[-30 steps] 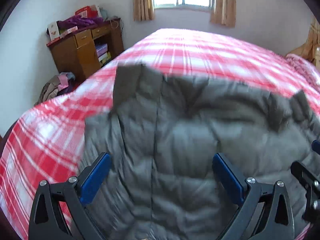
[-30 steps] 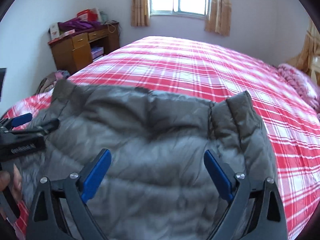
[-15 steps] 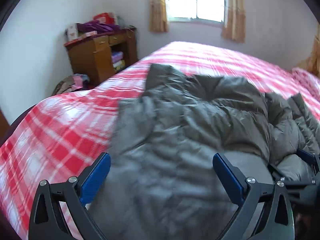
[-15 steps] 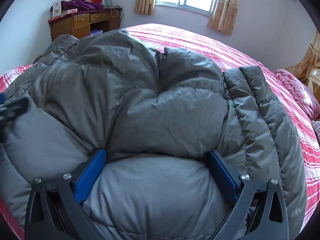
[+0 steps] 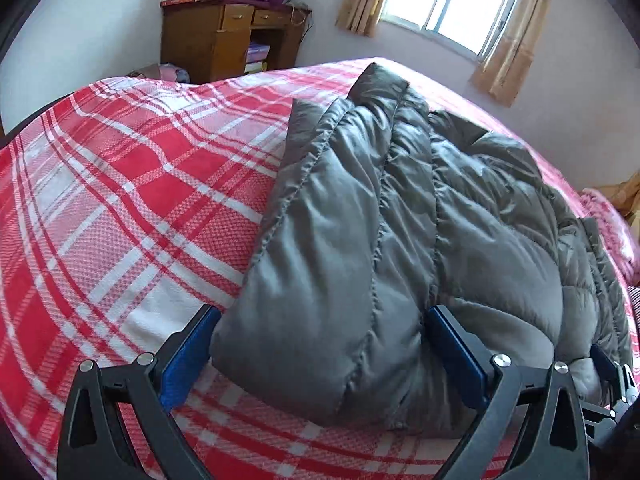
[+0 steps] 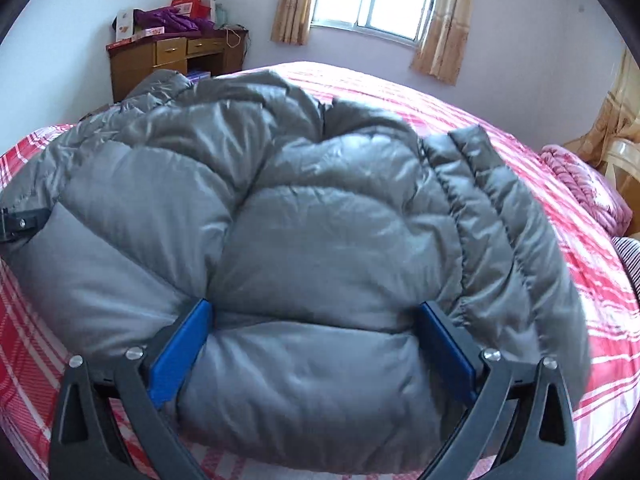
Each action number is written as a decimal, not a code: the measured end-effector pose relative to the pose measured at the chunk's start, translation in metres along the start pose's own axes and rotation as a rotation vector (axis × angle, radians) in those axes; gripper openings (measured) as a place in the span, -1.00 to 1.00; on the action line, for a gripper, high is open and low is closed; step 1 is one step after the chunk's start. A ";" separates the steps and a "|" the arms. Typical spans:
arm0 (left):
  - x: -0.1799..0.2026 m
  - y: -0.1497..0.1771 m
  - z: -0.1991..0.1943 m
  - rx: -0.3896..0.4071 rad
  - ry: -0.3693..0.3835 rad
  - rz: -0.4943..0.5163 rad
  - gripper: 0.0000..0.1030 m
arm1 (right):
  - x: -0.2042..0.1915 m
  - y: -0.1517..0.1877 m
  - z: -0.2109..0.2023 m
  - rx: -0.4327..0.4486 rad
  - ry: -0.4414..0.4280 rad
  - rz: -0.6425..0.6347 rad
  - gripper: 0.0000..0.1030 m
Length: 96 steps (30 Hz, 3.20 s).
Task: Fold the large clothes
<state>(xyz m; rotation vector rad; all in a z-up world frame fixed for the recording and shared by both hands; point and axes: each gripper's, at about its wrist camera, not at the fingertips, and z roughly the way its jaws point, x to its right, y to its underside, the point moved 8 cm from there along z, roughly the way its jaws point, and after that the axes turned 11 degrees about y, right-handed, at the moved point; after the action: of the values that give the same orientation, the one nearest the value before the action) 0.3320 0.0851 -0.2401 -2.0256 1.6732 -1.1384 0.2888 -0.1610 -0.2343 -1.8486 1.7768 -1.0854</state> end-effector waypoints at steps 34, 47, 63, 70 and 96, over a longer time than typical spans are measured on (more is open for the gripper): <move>0.031 -0.085 -0.132 0.274 0.203 0.202 -0.79 | -0.038 -0.041 -0.082 0.123 -0.171 -0.024 0.94; 0.278 0.004 -0.081 0.136 0.444 0.796 -0.79 | 0.208 0.019 -0.032 -0.011 0.149 0.370 0.97; 0.348 0.092 -0.071 0.056 0.432 1.054 0.89 | 0.271 0.089 -0.006 -0.137 0.188 0.475 0.97; 0.320 0.025 -0.120 0.193 0.433 0.895 0.90 | 0.273 0.077 -0.011 -0.136 0.149 0.508 0.73; 0.188 -0.104 0.056 0.090 0.010 0.359 0.91 | 0.107 -0.111 0.032 -0.190 -0.016 0.333 0.22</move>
<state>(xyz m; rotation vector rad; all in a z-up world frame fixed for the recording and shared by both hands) 0.4484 -0.0721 -0.1351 -1.5834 1.8576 -1.0749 0.3792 -0.2553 -0.1457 -1.5740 2.1441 -0.7980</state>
